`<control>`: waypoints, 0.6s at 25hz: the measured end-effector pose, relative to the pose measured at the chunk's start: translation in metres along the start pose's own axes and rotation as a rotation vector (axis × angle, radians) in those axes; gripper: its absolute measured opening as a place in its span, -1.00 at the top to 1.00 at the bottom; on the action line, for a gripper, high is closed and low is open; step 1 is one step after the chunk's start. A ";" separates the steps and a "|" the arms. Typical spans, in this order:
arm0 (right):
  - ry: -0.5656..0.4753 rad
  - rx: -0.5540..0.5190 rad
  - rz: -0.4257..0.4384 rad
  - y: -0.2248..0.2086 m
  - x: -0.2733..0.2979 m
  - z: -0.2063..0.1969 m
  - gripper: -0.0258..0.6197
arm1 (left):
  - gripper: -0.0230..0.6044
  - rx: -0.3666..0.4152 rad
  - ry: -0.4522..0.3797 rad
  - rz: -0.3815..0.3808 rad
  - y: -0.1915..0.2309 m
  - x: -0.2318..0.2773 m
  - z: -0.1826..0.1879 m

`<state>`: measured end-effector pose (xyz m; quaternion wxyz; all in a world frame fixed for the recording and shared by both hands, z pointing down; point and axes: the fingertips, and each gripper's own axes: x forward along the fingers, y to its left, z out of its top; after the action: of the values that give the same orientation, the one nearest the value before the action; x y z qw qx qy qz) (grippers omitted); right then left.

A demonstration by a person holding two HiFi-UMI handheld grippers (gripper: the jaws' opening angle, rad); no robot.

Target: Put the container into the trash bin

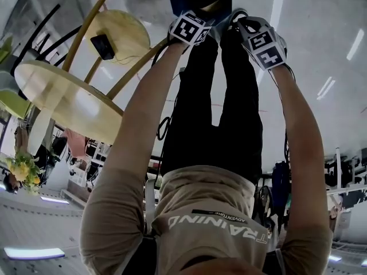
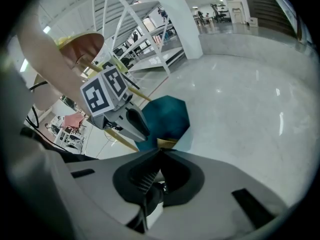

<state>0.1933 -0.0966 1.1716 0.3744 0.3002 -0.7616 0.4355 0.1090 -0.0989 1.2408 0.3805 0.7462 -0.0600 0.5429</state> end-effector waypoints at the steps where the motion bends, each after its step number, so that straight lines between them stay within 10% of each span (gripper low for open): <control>1: -0.001 0.001 0.000 0.001 -0.004 -0.001 0.91 | 0.62 0.003 0.001 0.003 -0.004 -0.002 0.001; 15: -0.160 -0.014 0.008 0.053 -0.091 0.055 0.91 | 0.89 0.121 -0.098 0.034 -0.070 -0.086 0.027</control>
<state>0.1840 -0.1100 1.0540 0.3126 0.3284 -0.7933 0.4064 0.1302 -0.0943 1.1284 0.3220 0.7925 -0.0583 0.5146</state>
